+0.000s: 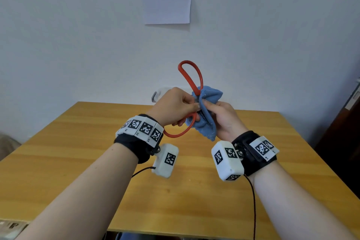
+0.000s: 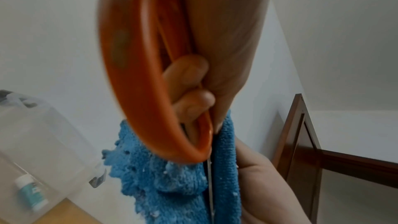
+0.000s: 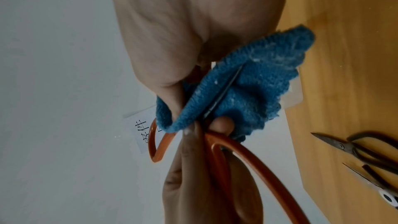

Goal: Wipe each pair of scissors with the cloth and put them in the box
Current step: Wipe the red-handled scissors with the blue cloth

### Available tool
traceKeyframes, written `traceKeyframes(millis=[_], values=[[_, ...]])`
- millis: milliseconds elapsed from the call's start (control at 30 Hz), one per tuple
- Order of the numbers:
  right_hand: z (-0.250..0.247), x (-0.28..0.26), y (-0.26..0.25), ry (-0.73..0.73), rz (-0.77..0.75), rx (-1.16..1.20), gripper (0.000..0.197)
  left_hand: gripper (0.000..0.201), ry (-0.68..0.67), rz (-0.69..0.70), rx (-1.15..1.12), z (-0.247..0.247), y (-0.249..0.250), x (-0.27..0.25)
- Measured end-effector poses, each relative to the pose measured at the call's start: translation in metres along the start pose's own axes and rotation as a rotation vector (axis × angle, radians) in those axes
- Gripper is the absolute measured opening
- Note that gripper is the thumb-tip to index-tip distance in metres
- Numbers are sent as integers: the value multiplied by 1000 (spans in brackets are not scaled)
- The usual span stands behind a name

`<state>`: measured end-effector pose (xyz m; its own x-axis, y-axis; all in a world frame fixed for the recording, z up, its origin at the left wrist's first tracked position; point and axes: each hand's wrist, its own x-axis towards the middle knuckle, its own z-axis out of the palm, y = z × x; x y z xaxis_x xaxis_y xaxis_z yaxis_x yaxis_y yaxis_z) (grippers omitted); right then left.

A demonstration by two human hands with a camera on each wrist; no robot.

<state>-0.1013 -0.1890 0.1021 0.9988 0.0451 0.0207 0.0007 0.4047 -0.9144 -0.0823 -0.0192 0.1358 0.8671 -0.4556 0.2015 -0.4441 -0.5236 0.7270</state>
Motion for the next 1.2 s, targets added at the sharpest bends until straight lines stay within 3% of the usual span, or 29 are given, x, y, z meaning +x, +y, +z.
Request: traceKeyframes(millis=[233,533,800,900,1033,1100,1200], values=[[5,0,3,44,-30,53,20,36,2,12,36,-1,-2,3],[-15,12,-2,108,-41,98,48,39,38,19,-5,2,-2,0],[-42,15,-12,249,-4,227,53,31,58,-13,-107,3,-7,-3],[-50,13,-12,156,82,211,59,30,118,-52,-184,-5,-16,-5],[-28,9,-1,-35,139,-123,80,38,138,-73,-194,1,-19,-3],[-14,6,5,-73,87,-250,70,38,121,-53,-167,6,-15,-3],[-3,6,13,-92,-26,-369,37,37,124,-46,-107,10,-16,-2]])
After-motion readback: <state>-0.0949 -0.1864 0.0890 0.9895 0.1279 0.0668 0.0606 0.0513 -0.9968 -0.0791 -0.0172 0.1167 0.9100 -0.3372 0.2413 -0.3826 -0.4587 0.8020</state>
